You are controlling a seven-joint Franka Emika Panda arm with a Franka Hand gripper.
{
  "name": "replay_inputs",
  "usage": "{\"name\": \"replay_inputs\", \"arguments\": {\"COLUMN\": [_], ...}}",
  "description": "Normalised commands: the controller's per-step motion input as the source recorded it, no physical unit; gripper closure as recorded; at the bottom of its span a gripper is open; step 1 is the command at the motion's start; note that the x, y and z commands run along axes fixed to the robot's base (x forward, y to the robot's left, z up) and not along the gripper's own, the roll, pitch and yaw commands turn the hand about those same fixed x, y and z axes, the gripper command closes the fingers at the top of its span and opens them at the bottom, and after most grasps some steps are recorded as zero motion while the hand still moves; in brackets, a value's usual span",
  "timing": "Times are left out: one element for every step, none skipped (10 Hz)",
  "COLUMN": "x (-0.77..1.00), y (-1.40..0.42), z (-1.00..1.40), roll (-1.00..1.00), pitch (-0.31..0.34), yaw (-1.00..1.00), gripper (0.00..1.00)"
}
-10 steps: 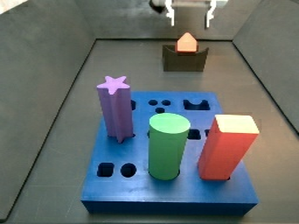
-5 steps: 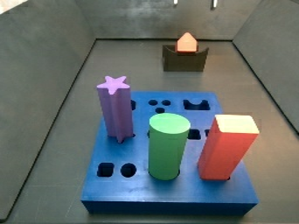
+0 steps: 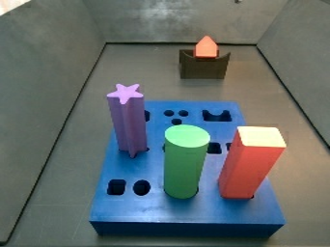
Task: Pick up the 3 prong object. Move up. Place the 3 prong object on the fixture. Regrasp the 3 prong object. Move to above the board. Insert the 3 prong object.
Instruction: Regrasp the 3 prong object.
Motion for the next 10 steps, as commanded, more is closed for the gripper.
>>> {"name": "replay_inputs", "arguments": {"x": [-0.03, -0.04, -0.04, -0.04, -0.04, -0.04, -0.03, -0.03, -0.03, -0.02], "y": [-0.04, -0.04, -0.03, -0.03, -0.02, -0.02, -0.02, -0.02, -0.02, -0.02], "z": [0.01, 0.01, 0.01, 0.01, 0.00, 0.00, 0.01, 0.00, 0.01, 0.01], "roll": [1.00, 1.00, 1.00, 1.00, 1.00, 1.00, 1.00, 1.00, 1.00, 1.00], "pitch": [0.024, 0.019, 0.014, 0.005, -0.001, -0.006, -0.013, -0.016, -0.015, -0.012], "yaw": [0.02, 0.02, 0.02, 0.02, 0.02, 0.02, 0.03, 0.03, 0.03, 0.03], "gripper": [0.00, 0.00, 0.00, 0.00, 0.00, 0.00, 0.00, 0.00, 0.00, 0.00]}}
